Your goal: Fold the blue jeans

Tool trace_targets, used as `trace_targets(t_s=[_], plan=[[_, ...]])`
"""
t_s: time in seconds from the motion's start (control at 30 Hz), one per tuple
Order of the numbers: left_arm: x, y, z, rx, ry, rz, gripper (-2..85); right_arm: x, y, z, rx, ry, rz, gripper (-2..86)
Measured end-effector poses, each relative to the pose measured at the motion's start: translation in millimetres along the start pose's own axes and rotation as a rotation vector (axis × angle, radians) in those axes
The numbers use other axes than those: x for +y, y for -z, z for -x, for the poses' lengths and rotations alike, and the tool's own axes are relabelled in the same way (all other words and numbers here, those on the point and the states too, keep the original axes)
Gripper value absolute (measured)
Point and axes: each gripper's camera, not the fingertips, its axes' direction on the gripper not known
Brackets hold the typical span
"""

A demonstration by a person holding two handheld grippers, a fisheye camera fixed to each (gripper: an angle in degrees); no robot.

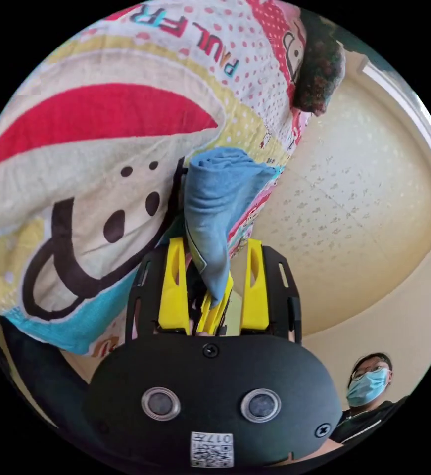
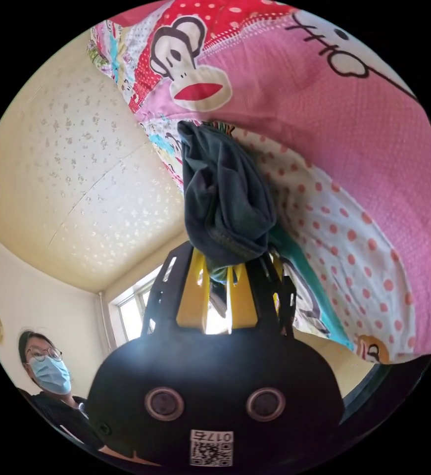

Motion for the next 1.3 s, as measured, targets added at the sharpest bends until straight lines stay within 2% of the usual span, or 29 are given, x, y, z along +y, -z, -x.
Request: trace_targets(t_s=[0.17, 0.27, 0.47, 0.6, 0.7, 0.8, 0.9, 0.97, 1.07, 1.23, 1.3], plan=[[-28.9, -21.1, -12.1, 0.221, 0.081, -0.077, 14.2, 2.1, -6.4, 17.8, -0.006, 0.012, 0.017, 1.7], [-44.3, -33.9, -31.4, 0.322, 0.111, -0.045, 7.9, 2.5, -9.2, 35.9, 0.023, 0.063, 0.063, 1.2], [-32.2, -17.0, -116.1, 0.146, 0.037, 0.072, 6.5, 33.2, -8.2, 78.4, 0.106, 0.105, 0.205, 0.4], [2.9, 28.8, -151.2, 0.031, 0.135, 0.105, 6.4, 72.7, -1.3, 85.4, 0.182, 0.016, 0.294, 0.3], [20.9, 69.3, -165.1, 0.007, 0.252, 0.062, 6.4, 104.9, -15.3, 82.6, 0.211, -0.043, 0.391, 0.1], [13.5, 99.9, -179.9, 0.055, 0.312, -0.005, 6.3, 123.1, -65.3, 83.4, 0.227, -0.091, 0.474, 0.1], [-18.9, 111.9, -218.2, 0.129, 0.269, -0.063, 6.3, 136.3, -147.3, 109.9, 0.263, -0.008, 0.544, 0.1], [-49.6, 111.9, -259.8, 0.174, 0.204, -0.075, 6.3, 146.4, -226.4, 141.1, 0.218, 0.048, 0.591, 0.1], [-106.7, 103.9, -358.7, 0.251, 0.049, -0.046, 6.3, 169.9, -327.9, 206.2, 0.122, 0.184, 0.647, 0.1], [-197.2, 96.4, -555.9, 0.347, -0.332, 0.04, 6.6, 218.3, -472.9, 305.8, -0.043, 0.401, 0.713, 0.4], [-233.4, 93.4, -596.4, 0.359, -0.448, 0.045, 6.9, 225.6, -524.1, 323.7, -0.064, 0.466, 0.717, 0.7]])
